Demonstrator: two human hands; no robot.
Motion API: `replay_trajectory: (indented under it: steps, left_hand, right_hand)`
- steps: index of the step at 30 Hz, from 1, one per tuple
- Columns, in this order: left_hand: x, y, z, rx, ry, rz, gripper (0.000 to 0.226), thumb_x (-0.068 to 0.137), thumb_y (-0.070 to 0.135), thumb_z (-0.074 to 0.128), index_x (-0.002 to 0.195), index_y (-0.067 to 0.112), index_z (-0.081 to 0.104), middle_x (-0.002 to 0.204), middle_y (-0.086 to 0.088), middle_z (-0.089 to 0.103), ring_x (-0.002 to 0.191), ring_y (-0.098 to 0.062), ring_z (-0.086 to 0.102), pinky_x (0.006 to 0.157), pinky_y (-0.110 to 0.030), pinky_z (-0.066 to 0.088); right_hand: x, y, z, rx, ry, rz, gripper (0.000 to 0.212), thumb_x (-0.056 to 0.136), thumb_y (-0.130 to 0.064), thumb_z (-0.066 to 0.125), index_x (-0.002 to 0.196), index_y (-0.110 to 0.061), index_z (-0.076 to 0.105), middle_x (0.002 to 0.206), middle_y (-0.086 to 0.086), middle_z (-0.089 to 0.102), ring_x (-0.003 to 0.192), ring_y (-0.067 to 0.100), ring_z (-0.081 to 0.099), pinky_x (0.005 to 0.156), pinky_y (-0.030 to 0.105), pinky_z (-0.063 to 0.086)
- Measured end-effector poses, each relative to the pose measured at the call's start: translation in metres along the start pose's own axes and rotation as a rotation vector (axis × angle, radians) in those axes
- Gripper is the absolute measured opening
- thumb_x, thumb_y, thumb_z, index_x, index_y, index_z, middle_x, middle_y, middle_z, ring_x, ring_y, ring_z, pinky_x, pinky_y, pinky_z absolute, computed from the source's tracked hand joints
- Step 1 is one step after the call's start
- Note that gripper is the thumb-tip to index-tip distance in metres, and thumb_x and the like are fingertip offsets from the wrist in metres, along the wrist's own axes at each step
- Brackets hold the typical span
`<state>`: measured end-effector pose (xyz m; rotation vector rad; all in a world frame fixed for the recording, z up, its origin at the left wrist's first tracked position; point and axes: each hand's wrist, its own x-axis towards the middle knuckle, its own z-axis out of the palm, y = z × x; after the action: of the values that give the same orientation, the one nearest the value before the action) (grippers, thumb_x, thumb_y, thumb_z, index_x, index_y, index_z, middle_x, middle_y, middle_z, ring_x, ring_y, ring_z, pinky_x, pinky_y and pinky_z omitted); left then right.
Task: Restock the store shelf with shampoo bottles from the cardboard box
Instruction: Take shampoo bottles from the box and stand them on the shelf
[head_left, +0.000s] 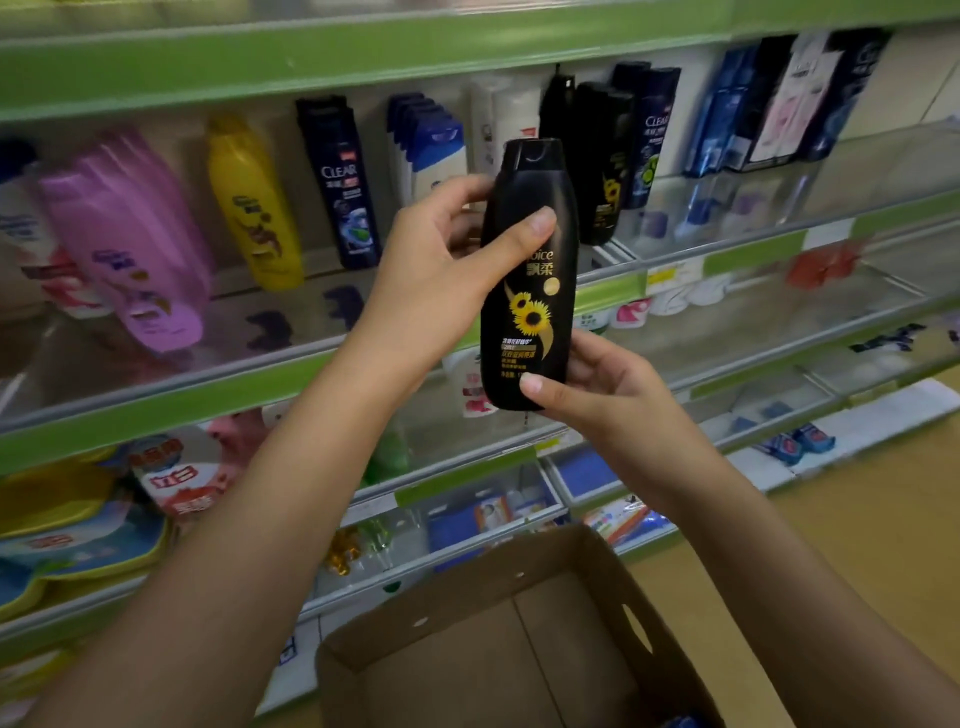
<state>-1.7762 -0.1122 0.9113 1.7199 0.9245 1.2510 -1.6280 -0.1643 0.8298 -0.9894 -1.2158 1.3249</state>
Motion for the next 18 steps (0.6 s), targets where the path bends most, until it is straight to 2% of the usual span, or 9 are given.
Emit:
replay_trajectory:
  steps: [5,9,14,18]
  left_hand:
    - [0.039,-0.003,0.057,0.067,0.034,0.028,0.033,0.086,0.026,0.068,0.117,0.017,0.060,0.104,0.005,0.069,0.095,-0.003,0.066,0.083,-0.023,0.054]
    - [0.078,-0.009,0.107,0.115,0.117,0.025,0.027,0.087,0.022,0.066,0.114,0.018,0.060,0.107,0.007,0.067,0.096,0.001,0.063,0.081,-0.015,0.050]
    - [0.125,-0.024,0.153,0.201,0.273,0.022,0.029,0.088,0.022,0.066,0.115,0.015,0.061,0.108,0.004,0.066,0.100,-0.005,0.061,0.092,-0.027,0.050]
    - [0.152,-0.034,0.171,0.277,0.348,0.022,0.032,0.087,0.025,0.065,0.116,0.012,0.063,0.108,-0.002,0.067,0.098,-0.012,0.064,0.090,-0.033,0.052]
  right_hand:
    - [0.024,-0.008,-0.064,-0.025,0.000,-0.017,0.039,0.083,-0.007,0.068,0.121,-0.015,0.062,0.118,0.005,0.070,0.111,0.018,0.066,0.101,0.034,0.049]
    - [0.059,-0.018,-0.124,-0.069,-0.018,-0.029,0.038,0.082,-0.001,0.070,0.116,-0.016,0.064,0.113,0.003,0.071,0.103,0.015,0.069,0.092,0.027,0.053]
    - [0.109,-0.027,-0.182,-0.203,-0.042,-0.072,0.041,0.078,-0.007,0.076,0.115,-0.019,0.061,0.107,0.001,0.070,0.096,0.015,0.070,0.089,0.030,0.054]
    - [0.143,-0.028,-0.211,-0.261,-0.060,-0.097,0.040,0.075,-0.008,0.079,0.109,-0.016,0.059,0.101,0.002,0.070,0.092,0.015,0.069,0.085,0.027,0.055]
